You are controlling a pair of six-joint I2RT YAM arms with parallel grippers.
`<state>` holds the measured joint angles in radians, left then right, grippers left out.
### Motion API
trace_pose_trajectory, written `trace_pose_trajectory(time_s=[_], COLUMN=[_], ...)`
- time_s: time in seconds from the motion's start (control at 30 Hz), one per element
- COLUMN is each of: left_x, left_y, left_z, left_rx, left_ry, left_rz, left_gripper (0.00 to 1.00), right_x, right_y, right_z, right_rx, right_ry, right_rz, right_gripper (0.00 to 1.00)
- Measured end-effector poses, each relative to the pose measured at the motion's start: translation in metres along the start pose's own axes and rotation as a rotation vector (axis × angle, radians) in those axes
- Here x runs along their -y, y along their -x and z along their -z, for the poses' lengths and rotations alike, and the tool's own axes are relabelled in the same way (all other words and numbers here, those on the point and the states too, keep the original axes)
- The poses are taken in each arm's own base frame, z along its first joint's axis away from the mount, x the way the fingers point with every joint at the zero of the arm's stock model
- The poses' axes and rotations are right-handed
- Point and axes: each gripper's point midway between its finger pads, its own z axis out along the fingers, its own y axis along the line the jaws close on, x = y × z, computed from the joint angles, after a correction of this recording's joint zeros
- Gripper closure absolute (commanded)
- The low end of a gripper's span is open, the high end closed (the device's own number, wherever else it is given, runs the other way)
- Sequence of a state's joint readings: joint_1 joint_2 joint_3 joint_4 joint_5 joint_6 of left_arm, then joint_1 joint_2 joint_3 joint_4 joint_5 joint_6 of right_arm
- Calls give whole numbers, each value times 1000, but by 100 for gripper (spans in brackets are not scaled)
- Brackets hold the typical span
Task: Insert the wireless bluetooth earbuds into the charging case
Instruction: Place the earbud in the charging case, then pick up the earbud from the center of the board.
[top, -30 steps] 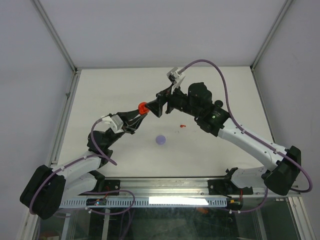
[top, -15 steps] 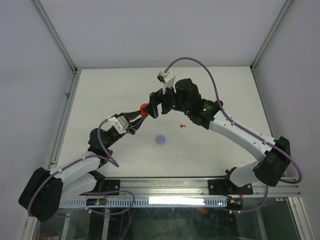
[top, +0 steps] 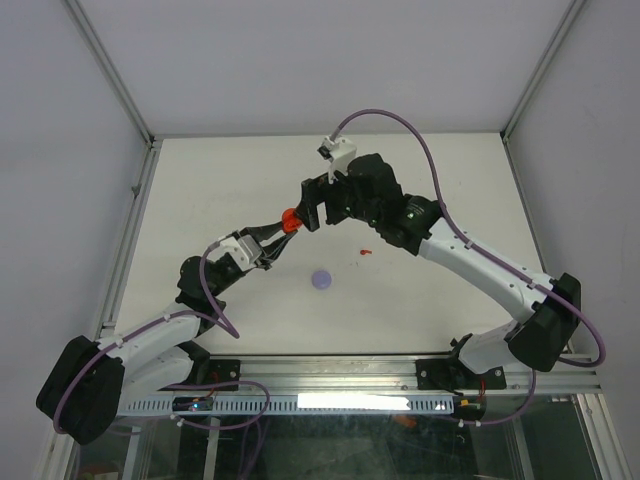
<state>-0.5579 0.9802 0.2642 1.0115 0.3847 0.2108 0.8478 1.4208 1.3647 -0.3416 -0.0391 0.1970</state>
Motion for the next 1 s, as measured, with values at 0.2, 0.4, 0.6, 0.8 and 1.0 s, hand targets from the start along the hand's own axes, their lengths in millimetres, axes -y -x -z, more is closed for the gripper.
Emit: trace_pose_trajectory(time_s=[0.2,0.4,0.6,0.8,1.0], left_x=[-1,-2,-8,-4,0], left_y=[1,3,-3,-21,-22], left_z=[0,0,7,19,27], left_rx=[2,15,12,-38,-58], left_ry=[4,21,98,133,145], left_rz=[-11,9,98,193,251], left_gripper=[98,100,100,99,99], right_x=[7,4,10,42,90], right_y=[-5,-3,0,-27,-83], right_z=[2,2,9,17,22], right_rx=[-21,-17,-5,-100,-287], right_ry=[-43,-24,-20,-91,-192], right_rz=[-16,-13,30,76,66], right_gripper=[14,13,13,14,18])
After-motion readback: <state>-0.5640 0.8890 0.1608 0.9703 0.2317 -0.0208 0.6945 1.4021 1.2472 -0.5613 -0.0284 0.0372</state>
